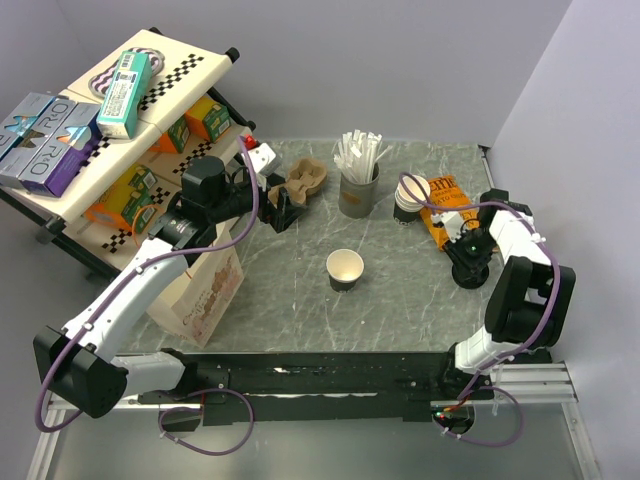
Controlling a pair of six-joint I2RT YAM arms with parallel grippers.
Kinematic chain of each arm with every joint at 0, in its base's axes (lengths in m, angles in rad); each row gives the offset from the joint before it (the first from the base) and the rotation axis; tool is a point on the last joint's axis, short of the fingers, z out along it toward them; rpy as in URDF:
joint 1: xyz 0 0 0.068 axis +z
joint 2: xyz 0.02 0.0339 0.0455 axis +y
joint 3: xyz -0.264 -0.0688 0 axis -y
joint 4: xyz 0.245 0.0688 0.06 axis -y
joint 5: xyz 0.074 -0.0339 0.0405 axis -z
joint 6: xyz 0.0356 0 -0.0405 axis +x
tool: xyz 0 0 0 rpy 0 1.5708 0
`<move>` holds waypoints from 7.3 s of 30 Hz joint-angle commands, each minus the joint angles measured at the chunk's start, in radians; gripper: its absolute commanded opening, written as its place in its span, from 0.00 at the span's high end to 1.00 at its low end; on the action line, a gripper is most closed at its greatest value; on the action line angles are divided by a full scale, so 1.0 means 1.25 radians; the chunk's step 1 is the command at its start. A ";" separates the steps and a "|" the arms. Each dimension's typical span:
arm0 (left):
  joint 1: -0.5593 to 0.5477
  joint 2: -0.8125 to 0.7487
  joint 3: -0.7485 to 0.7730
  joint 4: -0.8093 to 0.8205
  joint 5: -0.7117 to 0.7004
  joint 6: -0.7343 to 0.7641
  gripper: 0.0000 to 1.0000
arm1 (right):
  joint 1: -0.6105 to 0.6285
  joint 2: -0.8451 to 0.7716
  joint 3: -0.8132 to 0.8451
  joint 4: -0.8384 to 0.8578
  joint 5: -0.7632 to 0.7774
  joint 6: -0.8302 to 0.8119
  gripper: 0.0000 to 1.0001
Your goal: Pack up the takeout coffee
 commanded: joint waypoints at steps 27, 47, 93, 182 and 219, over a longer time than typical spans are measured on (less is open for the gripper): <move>-0.004 0.023 0.009 0.027 -0.005 0.002 0.01 | -0.004 0.088 0.102 -0.064 -0.047 -0.032 0.69; -0.004 0.027 0.013 0.027 -0.002 0.003 0.01 | -0.004 0.118 0.105 -0.065 -0.038 -0.025 0.67; -0.004 0.037 0.017 0.031 -0.001 0.012 0.01 | -0.005 0.125 0.146 -0.071 -0.007 0.000 1.00; -0.026 0.056 0.032 -0.005 0.044 0.100 0.01 | 0.000 0.152 0.167 -0.092 0.031 -0.025 0.96; -0.096 0.013 0.041 -0.041 0.022 0.201 0.01 | 0.340 -0.022 0.471 -0.401 -0.921 0.189 1.00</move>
